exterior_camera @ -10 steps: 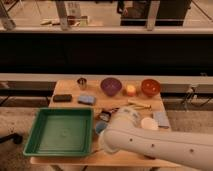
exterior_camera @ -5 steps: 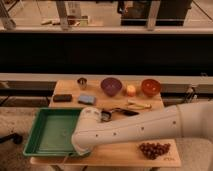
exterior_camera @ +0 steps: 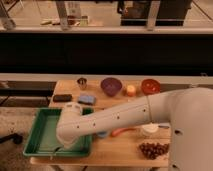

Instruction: Place fork in tray

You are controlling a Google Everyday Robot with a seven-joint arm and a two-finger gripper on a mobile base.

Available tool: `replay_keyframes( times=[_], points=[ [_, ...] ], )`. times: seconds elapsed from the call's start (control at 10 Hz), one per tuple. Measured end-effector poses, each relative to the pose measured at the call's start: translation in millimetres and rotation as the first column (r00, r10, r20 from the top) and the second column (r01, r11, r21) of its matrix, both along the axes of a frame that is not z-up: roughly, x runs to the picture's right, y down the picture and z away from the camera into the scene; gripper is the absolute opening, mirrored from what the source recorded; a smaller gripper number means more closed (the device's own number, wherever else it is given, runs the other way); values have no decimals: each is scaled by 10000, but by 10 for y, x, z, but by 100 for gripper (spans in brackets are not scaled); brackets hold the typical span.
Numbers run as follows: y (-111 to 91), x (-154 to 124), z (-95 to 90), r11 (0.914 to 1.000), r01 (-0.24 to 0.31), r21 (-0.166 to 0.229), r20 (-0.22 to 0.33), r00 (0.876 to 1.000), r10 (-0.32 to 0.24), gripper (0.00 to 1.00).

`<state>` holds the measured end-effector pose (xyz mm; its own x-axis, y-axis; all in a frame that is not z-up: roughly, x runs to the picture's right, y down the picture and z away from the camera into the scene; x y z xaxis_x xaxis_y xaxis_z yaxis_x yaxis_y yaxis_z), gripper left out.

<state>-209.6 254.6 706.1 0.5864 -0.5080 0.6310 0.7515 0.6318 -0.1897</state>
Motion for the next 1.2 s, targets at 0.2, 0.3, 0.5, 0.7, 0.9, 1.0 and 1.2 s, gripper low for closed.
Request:
replay_keyframes(
  times=[0.2, 0.3, 0.5, 0.7, 0.9, 1.0, 1.2],
  points=[
    [-133, -129, 130, 9995, 105, 306, 135, 9998, -110, 0],
    [-205, -176, 212, 9988, 133, 468, 85, 9999, -137, 0],
    [-288, -199, 363, 9981, -114, 604, -545, 9984, 147, 0],
    [-299, -219, 474, 9964, -413, 739, -1296, 9903, 506, 0],
    [-319, -233, 552, 9934, -685, 918, -1957, 9769, 855, 0],
    [-327, -269, 559, 9923, -792, 952, -2084, 9731, 977, 0],
    [-377, -254, 579, 9910, -1014, 878, -2271, 9666, 1191, 0]
  ],
)
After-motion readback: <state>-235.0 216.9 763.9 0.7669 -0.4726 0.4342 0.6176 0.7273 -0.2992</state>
